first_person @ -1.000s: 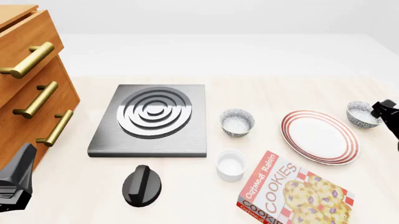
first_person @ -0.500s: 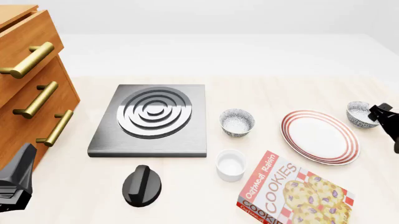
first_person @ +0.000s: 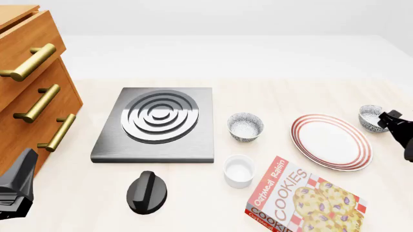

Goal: Pick the akita bowl next to the plate and place it on the plate.

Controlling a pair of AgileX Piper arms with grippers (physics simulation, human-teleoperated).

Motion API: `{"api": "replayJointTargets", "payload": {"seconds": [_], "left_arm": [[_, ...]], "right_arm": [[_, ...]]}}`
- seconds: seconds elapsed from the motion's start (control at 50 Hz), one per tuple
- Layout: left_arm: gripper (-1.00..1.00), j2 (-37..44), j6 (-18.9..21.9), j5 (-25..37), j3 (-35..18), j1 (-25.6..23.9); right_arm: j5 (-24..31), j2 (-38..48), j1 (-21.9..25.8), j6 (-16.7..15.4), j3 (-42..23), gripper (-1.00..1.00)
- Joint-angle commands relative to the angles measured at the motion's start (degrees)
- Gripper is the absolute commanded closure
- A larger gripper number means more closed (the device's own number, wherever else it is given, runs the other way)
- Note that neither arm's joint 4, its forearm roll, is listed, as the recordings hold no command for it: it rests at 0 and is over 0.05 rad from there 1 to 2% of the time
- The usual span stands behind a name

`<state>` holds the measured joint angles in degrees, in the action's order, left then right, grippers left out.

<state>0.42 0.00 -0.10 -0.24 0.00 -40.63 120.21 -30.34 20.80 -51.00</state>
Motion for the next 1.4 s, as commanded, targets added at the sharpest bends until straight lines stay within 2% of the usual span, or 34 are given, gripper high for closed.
{"api": "replayJointTargets", "payload": {"seconds": [0.02, 0.32, 0.68, 0.98, 1.0, 1.4], "left_arm": [[-1.0, 0.0, 0.0, 0.0, 0.0, 0.0], [-1.0, 0.0, 0.0, 0.0, 0.0, 0.0], [-1.0, 0.0, 0.0, 0.0, 0.0, 0.0], [-1.0, 0.0, 0.0, 0.0, 0.0, 0.0], [-1.0, 0.0, 0.0, 0.0, 0.0, 0.0], [-1.0, 0.0, 0.0, 0.0, 0.0, 0.0]], "right_arm": [[0.1, 1.6, 0.1, 0.0, -0.8, -1.0], [0.4, 2.3, 0.3, -0.3, -1.4, -1.0], [0.1, 3.5, 0.7, -2.3, -1.4, -1.0], [0.0, 3.6, 0.6, -2.3, -1.4, -1.0], [0.0, 3.6, 0.6, -2.3, -1.3, 1.0], [0.2, 2.6, 0.5, -2.0, -0.9, 1.0]]}}
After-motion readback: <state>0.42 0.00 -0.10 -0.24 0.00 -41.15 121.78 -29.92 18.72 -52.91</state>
